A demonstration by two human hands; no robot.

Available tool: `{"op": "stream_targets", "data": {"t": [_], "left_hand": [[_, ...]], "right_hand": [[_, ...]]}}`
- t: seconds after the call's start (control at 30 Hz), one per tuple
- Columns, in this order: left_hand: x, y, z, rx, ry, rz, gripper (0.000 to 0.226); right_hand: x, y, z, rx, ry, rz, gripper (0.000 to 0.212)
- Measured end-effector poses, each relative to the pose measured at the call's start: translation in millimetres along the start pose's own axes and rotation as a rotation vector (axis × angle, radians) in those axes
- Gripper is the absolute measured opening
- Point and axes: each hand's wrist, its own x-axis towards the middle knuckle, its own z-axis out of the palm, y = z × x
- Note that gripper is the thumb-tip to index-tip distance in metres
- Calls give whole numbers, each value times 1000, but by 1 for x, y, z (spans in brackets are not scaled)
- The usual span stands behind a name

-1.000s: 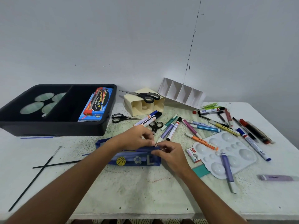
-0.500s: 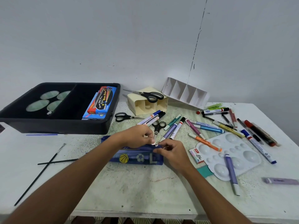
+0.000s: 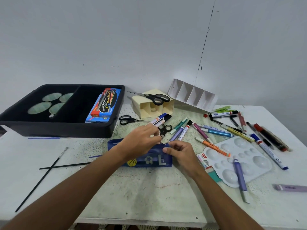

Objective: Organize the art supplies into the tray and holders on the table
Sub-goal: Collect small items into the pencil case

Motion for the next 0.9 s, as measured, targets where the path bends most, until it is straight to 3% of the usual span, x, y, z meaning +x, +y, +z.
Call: {"op": "stream_targets", "data": {"t": [0.27, 0.37, 0.43, 0.57, 0.63, 0.73, 0.83, 0.9], "left_hand": [[-4, -12, -8, 123, -17, 210, 7], [-3, -18, -14, 97, -56, 196, 6], [-3, -19, -14, 30, -89, 78, 7], [-3, -13, -5, -468, -229, -459, 10], [-2, -12, 1, -636, -211, -645, 15], [-2, -11, 5, -724, -187, -714, 12], [-6, -9, 7, -681, -210, -690, 33], [-9, -5, 9, -626, -187, -656, 34]], "right_hand": [[1, -8, -1, -152, -21, -22, 16], [4, -10, 0, -202, -18, -36, 14], [6, -12, 2, -225, -7, -63, 13], [7, -12, 3, -206, 15, -107, 12], [6, -10, 4, -202, 27, -126, 13], [5, -5, 4, -188, 47, -148, 12], [4, -1, 2, -216, 57, -154, 13], [3, 0, 0, -215, 50, -152, 14]]}}
